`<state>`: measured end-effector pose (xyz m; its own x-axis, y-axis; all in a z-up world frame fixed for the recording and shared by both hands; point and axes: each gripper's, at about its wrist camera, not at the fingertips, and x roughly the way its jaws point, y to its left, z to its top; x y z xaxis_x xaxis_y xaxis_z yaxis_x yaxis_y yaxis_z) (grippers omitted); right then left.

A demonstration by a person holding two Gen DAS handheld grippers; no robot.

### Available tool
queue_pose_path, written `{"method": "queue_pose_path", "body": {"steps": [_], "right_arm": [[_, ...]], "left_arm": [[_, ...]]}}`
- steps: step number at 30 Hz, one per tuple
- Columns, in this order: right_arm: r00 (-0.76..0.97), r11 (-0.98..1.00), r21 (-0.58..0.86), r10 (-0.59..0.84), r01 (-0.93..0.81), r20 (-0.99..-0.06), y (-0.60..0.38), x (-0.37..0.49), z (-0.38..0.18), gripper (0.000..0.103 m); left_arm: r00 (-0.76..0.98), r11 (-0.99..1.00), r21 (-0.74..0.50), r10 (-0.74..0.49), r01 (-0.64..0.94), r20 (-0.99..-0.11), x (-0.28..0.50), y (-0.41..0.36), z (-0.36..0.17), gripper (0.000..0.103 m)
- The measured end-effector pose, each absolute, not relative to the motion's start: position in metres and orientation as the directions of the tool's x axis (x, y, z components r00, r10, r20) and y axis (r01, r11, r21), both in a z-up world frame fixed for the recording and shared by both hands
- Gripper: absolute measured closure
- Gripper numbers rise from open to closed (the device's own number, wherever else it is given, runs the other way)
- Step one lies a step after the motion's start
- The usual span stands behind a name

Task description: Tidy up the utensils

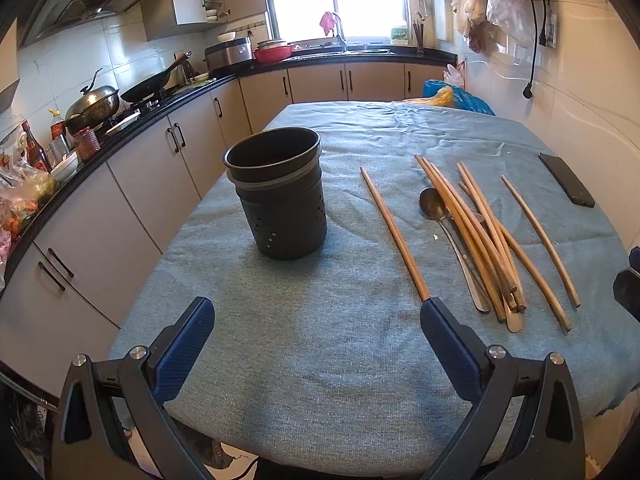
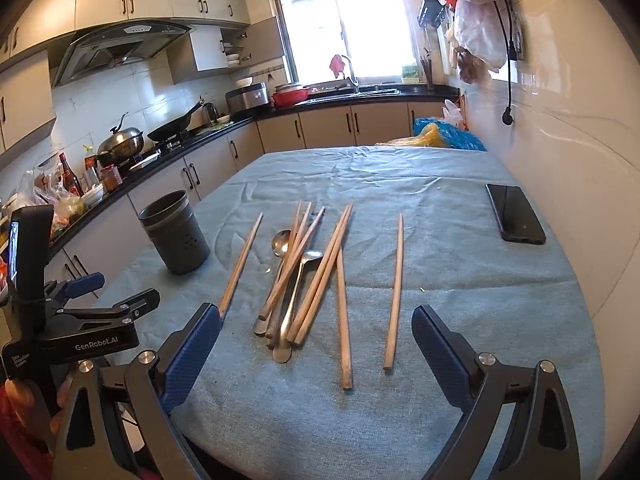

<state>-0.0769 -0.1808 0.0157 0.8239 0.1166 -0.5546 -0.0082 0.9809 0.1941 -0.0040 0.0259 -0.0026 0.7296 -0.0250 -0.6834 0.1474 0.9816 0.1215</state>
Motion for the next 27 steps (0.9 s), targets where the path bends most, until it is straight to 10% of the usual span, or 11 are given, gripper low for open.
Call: {"method": "queue_pose_path", "body": {"steps": [27], "right_arm": [[0.82,0.981,0.191,0.124,-0.018,-0.559,-0.1784,-0.0726,0.0131,0.005]], "left_arm": [[0.729,0.982,0.123,-0.023,0.147,-0.684,-0.003,0.0266,-0.0032,0.001]]}}
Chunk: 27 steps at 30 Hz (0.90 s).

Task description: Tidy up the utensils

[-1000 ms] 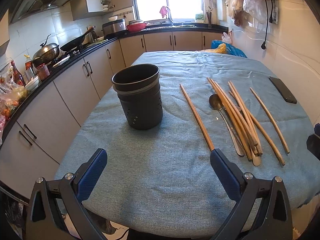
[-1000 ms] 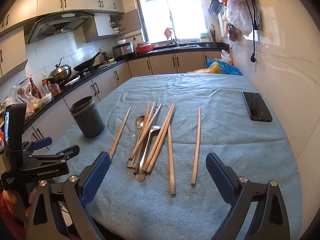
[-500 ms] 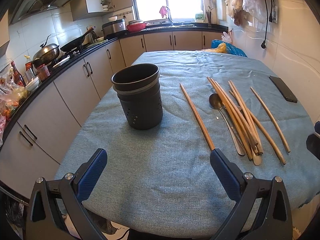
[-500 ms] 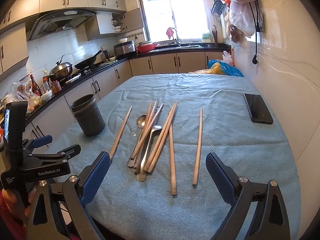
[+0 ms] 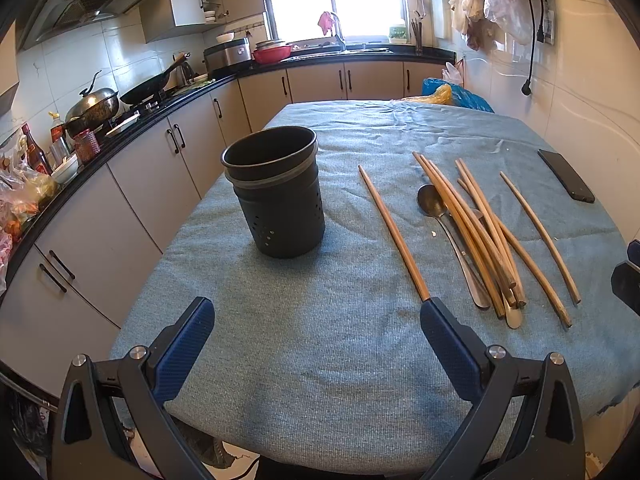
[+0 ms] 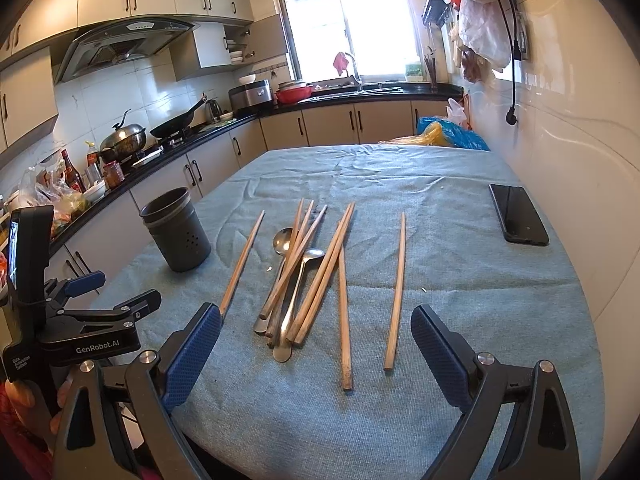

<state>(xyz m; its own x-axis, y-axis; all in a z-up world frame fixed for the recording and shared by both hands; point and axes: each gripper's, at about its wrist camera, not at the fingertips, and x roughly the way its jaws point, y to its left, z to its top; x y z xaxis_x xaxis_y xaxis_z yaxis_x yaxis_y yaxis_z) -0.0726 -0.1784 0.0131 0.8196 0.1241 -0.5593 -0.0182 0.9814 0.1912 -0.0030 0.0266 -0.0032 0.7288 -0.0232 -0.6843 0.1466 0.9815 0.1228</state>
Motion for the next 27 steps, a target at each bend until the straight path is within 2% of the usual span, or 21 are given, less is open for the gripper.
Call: {"method": "queue_pose_path", "body": {"steps": [27], "right_arm": [[0.816,0.979,0.197,0.157,-0.054,-0.557,-0.182,-0.062,0.02,0.006]], "left_arm": [[0.722,0.979,0.135,-0.016,0.15,-0.692,-0.003,0.024,-0.006,0.001]]}}
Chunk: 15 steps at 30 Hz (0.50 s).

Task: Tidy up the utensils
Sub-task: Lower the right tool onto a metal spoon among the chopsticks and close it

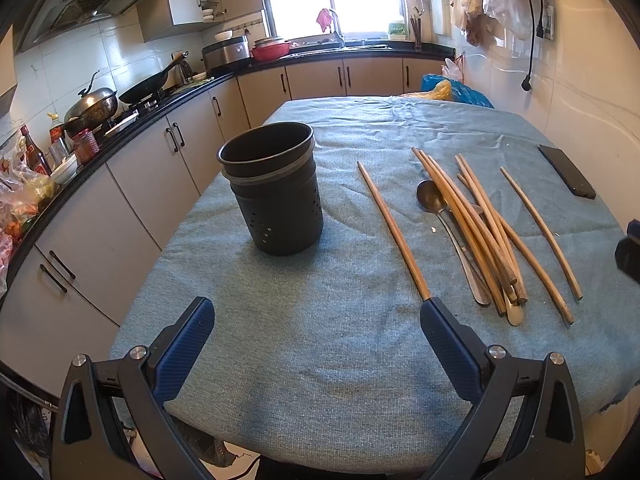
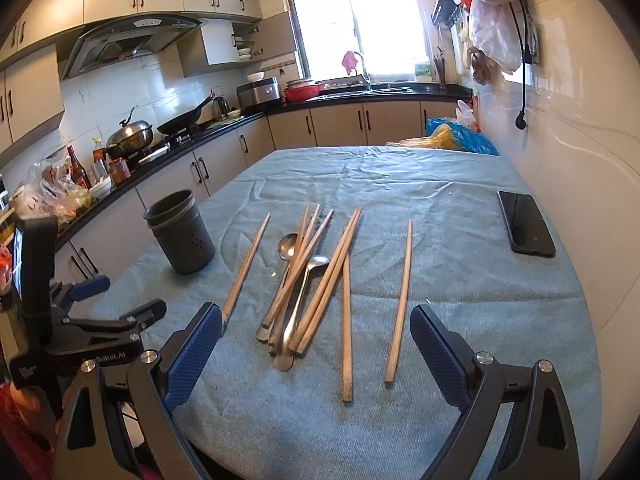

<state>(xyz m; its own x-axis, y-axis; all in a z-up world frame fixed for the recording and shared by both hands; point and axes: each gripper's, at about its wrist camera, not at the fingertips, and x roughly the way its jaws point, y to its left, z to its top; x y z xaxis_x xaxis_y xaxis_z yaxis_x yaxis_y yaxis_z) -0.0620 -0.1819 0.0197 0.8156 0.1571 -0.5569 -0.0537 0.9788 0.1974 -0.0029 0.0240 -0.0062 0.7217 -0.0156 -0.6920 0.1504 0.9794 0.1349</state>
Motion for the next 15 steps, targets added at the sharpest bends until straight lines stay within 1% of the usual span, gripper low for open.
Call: {"method": "queue_pose_path", "body": {"steps": [3,5,7,8,9,10,11,12,15], "right_arm": [[0.806,0.972,0.225,0.185,-0.066,-0.562,-0.188,-0.056,0.023,0.01],[0.788,0.964,0.257,0.207,-0.064,-0.58,-0.196,-0.048,0.024,0.015],[0.77,0.953,0.296,0.233,-0.06,-0.593,-0.206,-0.039,0.025,0.023],[0.762,0.945,0.32,0.252,-0.062,-0.596,-0.211,-0.034,0.026,0.025],[0.756,0.941,0.332,0.262,-0.062,-0.6,-0.214,-0.031,0.026,0.032],[0.744,0.936,0.347,0.271,-0.055,-0.611,-0.22,-0.025,0.025,0.041],[0.728,0.933,0.357,0.276,-0.045,-0.628,-0.225,-0.018,0.024,0.045],[0.717,0.931,0.362,0.279,-0.041,-0.639,-0.228,-0.014,0.023,0.053],[0.675,0.929,0.371,0.282,-0.013,-0.682,-0.242,0.008,0.017,0.065]], "left_arm": [[0.719,0.979,0.141,-0.007,0.146,-0.695,-0.001,0.024,-0.007,0.001],[0.713,0.981,0.138,0.001,0.135,-0.701,0.004,0.027,-0.008,0.001],[0.709,0.984,0.133,0.008,0.121,-0.705,0.009,0.031,-0.007,0.001],[0.705,0.984,0.132,0.01,0.119,-0.71,0.012,0.033,-0.007,0.001],[0.7,0.985,0.128,0.008,0.12,-0.714,0.014,0.034,-0.007,0.001],[0.695,0.985,0.119,0.001,0.121,-0.719,0.016,0.035,-0.006,0.001],[0.687,0.986,0.106,-0.009,0.125,-0.727,0.019,0.037,-0.006,0.001],[0.681,0.986,0.1,-0.015,0.13,-0.732,0.021,0.037,-0.005,0.001],[0.668,0.985,0.087,-0.036,0.149,-0.743,0.028,0.033,0.0,0.005]]}}
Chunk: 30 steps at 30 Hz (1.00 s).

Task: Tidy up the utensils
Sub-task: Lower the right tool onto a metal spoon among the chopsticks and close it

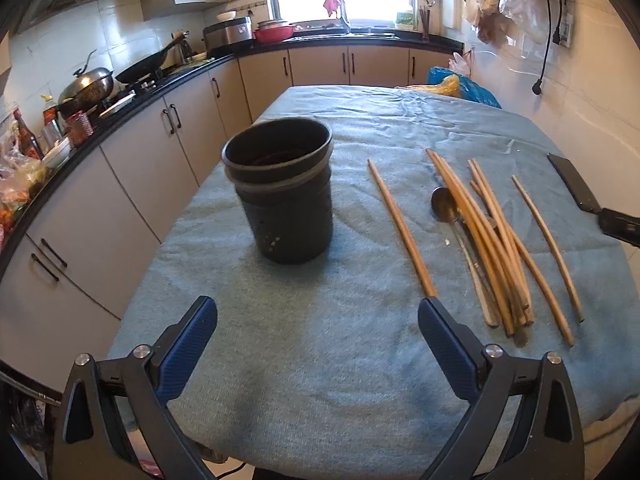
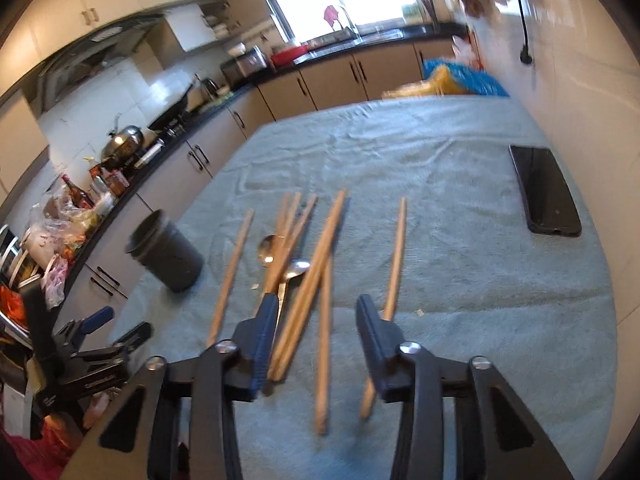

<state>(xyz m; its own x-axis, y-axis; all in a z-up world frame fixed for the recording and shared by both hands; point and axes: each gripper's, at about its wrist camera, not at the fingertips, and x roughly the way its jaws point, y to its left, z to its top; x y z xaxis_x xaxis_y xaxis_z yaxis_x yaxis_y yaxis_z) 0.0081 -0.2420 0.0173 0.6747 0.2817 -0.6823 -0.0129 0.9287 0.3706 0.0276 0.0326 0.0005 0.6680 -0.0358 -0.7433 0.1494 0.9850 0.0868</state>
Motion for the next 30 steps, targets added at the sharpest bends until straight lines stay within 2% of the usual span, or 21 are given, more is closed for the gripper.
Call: {"method": "queue_pose_path", "body": {"steps": [1,5,11,18,20,30], "right_arm": [[0.664,0.933,0.359,0.263,0.008,-0.7,-0.248,0.017,0.015,0.071],[0.628,0.94,0.337,0.228,0.058,-0.744,-0.262,0.044,0.008,0.073],[0.553,0.882,0.469,0.416,-0.052,-0.722,-0.231,0.072,-0.001,0.073],[0.448,0.826,0.546,0.546,-0.142,-0.708,-0.174,0.092,-0.025,0.076],[0.44,0.829,0.548,0.537,-0.116,-0.72,-0.172,0.095,-0.034,0.076],[0.473,0.664,0.736,0.611,0.132,-0.635,-0.219,0.102,-0.062,0.076]], "left_arm": [[0.667,0.984,0.089,-0.038,0.156,-0.744,0.029,0.03,0.003,0.007],[0.651,0.979,0.076,-0.067,0.189,-0.756,0.04,0.021,0.017,0.015],[0.653,0.984,0.043,-0.081,0.172,-0.753,0.052,0.02,0.036,0.018],[0.641,0.985,0.057,-0.063,0.165,-0.765,0.055,0.021,0.031,0.018],[0.638,0.98,0.064,-0.074,0.19,-0.766,0.056,0.016,0.03,0.018],[0.569,0.961,0.025,-0.142,0.276,-0.81,0.09,-0.029,0.027,0.018]]}}
